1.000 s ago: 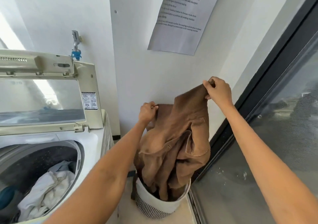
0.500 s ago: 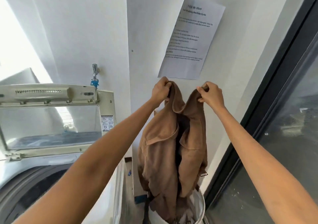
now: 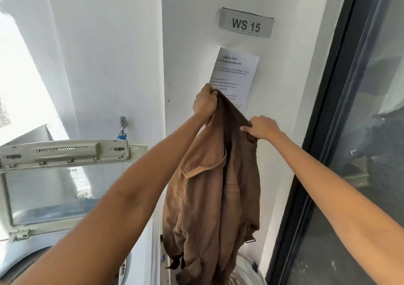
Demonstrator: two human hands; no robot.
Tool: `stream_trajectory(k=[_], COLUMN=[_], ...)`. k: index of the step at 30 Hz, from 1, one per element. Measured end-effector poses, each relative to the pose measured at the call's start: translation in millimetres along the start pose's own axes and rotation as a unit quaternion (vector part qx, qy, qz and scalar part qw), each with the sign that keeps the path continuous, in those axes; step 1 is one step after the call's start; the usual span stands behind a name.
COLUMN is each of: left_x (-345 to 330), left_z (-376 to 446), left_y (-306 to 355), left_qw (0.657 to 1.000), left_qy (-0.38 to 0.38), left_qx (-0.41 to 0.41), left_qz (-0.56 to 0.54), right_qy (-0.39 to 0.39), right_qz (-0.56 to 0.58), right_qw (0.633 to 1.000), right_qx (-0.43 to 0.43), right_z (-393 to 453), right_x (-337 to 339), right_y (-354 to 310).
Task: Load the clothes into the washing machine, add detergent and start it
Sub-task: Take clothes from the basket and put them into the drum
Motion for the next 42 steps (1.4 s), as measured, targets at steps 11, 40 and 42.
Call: stream_trajectory(k=[11,40,42], left_x=[38.0,19.7,22.5], left_z=[12.7,-29.4,-31.1], left_y=[-78.4,-25.8,-58.4], left_qw=[0.998,0.962,0.953], left_qy=[-0.056,-0.264,-0.292], left_qx=[-0.037,-0.067,-0.026], left_qz=[-0.007,0.020,0.073], right_qy=[0.116,0.276,0.267], right_qz=[-0.019,0.198,0.176], right_qw=[0.993,0.940,0.945], right_qx=[0.014,0.030,0.063], right_z=[10.6,6.1,13.3], right_x=[65.4,56.8,79.7], right_y=[-18.9,-65.8,-84.0])
Point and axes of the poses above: each hand's wrist, its own z-axis towards the middle knuckle, its own x-axis out of the back of the hand, y = z × x, the point moved 6 cm from there along z, towards the middle knuckle, and after that the axes turned 15 degrees about x, right-handed, at the moved point
